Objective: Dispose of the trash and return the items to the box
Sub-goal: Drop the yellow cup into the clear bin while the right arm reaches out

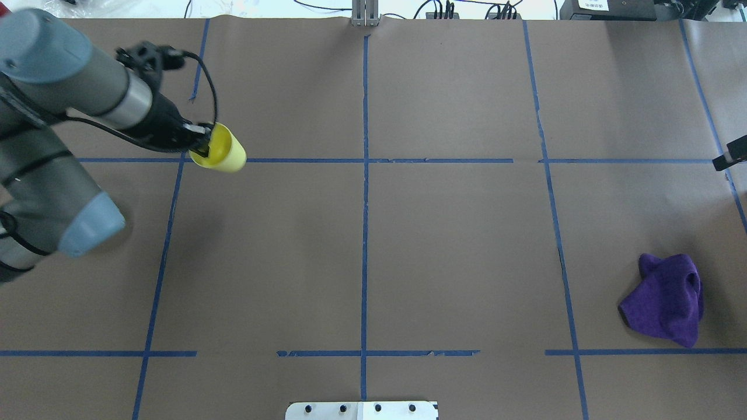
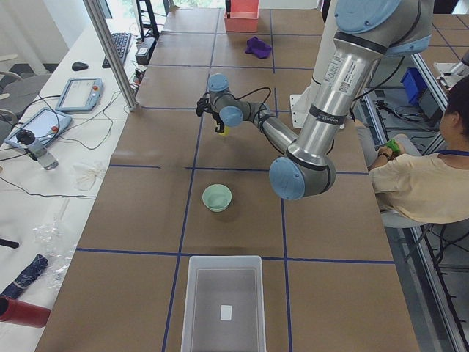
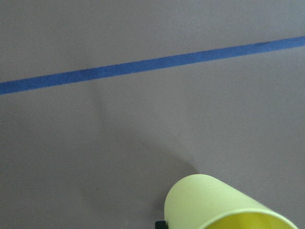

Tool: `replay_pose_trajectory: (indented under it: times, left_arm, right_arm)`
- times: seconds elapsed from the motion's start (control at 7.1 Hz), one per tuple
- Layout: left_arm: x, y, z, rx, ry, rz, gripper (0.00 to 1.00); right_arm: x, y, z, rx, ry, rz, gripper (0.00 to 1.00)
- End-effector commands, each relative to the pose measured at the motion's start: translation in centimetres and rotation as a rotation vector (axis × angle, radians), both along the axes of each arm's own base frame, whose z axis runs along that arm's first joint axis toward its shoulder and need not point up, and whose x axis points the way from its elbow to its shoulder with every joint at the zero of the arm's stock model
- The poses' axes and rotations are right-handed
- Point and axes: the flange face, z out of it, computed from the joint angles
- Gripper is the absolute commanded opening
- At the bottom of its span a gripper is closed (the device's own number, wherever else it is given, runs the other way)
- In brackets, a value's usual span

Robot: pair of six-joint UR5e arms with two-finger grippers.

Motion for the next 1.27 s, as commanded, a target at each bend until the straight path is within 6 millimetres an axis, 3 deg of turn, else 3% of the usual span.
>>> replay_pose_trajectory:
  times: [0.0,0.28,0.42,0.7,0.85,0.99,1.13]
  left_arm:
    - [-15.4,-2.9,5.2,0.117,-0.14,-0.067,0.0]
    - [-26.9,-1.6,16.7,0.251,-0.335,0.083,0.0]
    - [-32.7,-1.1,21.4,0.271,-0.399,0.124,0.0]
    - [-40.4,3.8,37.7,0.213,-0.459,0.308,0.0]
    - [-42.9,5.4,42.4,0.212,-0.464,0.328,0.0]
    - [-42.9,7.3,45.4,0.16,-0.45,0.335,0.0]
    - [-42.2,7.5,46.6,0.141,-0.367,0.321,0.0]
  right_arm:
    - [-6.0,1.8,-4.4,-0.047,-0.015,0.005,1.0]
    - [-8.5,4.6,-4.4,-0.073,-0.064,0.044,1.0]
    - [-9.8,5.1,-4.7,-0.088,-0.072,0.043,1.0]
    - [-10.7,5.4,-5.0,-0.088,-0.071,0.062,1.0]
    - [-11.4,5.6,-5.0,-0.094,-0.067,0.057,1.0]
    - [-11.9,5.8,-5.3,-0.087,-0.074,0.049,1.0]
    - [-12.0,5.9,-5.3,-0.092,-0.075,0.05,1.0]
